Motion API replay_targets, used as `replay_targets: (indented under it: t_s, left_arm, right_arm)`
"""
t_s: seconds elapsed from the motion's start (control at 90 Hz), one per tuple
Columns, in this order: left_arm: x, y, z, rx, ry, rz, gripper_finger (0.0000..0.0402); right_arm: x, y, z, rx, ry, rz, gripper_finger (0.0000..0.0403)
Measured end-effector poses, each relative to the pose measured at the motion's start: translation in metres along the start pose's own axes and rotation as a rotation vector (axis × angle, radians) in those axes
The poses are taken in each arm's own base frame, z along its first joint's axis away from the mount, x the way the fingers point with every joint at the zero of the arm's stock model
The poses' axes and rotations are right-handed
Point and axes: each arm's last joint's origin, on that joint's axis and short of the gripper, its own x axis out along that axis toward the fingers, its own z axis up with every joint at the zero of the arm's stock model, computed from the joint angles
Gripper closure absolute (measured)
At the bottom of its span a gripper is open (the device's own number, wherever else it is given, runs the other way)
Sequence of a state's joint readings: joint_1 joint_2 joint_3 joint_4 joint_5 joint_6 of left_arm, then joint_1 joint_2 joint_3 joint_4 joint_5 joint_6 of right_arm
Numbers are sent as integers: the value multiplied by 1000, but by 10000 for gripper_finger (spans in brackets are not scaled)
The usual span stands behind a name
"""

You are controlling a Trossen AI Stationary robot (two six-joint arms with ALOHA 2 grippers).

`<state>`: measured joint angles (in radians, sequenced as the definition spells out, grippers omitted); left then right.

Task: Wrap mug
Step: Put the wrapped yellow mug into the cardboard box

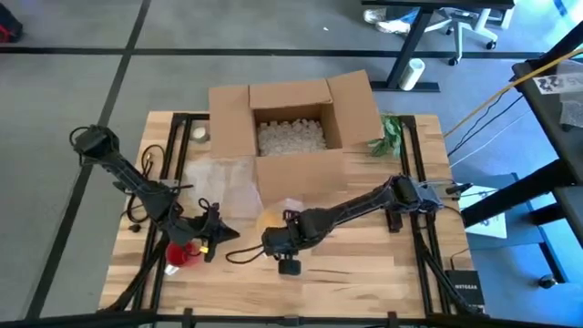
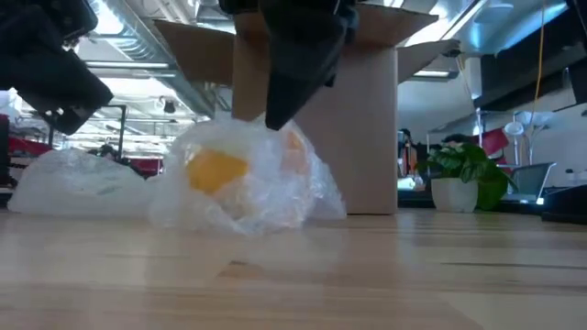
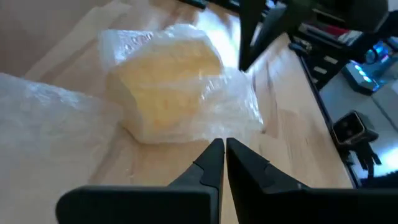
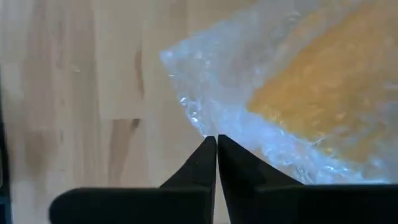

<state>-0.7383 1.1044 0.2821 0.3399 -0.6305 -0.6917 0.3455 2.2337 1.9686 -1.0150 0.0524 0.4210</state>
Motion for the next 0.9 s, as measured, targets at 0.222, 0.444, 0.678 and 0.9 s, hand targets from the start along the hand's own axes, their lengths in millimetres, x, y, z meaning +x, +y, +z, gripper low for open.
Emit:
replay_targets:
  t_s: [0.222,0.444,0.678,0.9]
  left_arm:
    - [10,9,-2,12,60,28,402]
    - [25,27,0,44,139,56,402]
    - [31,40,3,83,220,43,402]
    - [30,38,1,88,253,9,402]
  right_arm:
    - [-2,18,-13,48,9,-65,402]
    - [-8,40,-25,130,-43,-109,403]
    - [-4,82,-55,309,-164,-173,403]
    - [18,115,-103,493,-213,-176,403]
